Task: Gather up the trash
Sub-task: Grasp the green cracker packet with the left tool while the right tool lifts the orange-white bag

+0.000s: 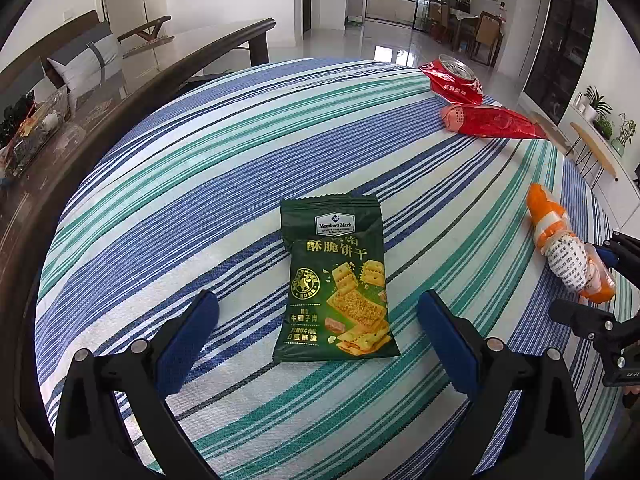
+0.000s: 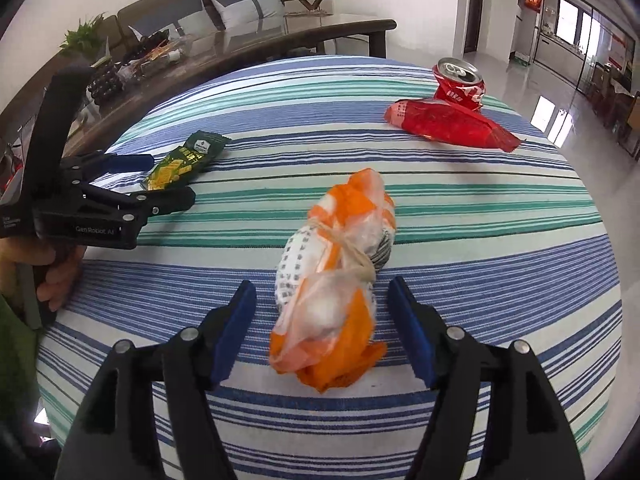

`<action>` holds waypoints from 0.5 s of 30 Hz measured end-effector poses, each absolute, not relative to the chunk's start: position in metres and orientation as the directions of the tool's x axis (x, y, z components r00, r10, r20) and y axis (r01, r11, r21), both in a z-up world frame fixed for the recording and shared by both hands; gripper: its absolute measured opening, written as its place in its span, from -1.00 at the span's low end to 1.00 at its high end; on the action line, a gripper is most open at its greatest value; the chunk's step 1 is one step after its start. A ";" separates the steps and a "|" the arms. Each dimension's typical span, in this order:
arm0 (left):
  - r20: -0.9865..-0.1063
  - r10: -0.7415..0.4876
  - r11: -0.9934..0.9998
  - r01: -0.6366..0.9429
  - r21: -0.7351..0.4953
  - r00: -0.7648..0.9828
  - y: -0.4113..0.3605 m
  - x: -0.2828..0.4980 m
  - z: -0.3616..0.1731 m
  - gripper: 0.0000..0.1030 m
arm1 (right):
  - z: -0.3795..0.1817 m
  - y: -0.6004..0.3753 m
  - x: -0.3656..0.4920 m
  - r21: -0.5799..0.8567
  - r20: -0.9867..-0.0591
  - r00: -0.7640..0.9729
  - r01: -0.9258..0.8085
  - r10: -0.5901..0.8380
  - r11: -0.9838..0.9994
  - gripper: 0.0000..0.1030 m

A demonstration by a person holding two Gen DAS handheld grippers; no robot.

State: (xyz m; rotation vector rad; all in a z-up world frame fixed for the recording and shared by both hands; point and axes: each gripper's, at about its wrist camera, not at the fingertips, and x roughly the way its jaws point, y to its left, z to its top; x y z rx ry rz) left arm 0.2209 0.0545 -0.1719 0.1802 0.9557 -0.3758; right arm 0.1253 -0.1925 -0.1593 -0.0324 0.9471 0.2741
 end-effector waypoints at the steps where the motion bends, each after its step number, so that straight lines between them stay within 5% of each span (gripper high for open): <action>1: -0.823 -0.233 0.921 0.390 -0.014 0.519 0.054 0.221 -0.172 0.90 | -0.160 -0.192 0.125 0.092 -0.804 0.552 -0.247 0.219 0.965 0.39; 10: -0.819 -0.248 0.920 0.392 -0.031 0.517 0.055 0.221 -0.171 0.90 | -0.159 -0.194 0.121 0.124 -0.803 0.541 -0.261 0.251 0.957 0.55; 15: -0.785 -0.400 0.875 0.453 -0.172 0.473 0.081 0.217 -0.166 0.90 | -0.148 -0.214 0.116 0.182 -0.808 0.515 -0.241 0.285 0.953 0.57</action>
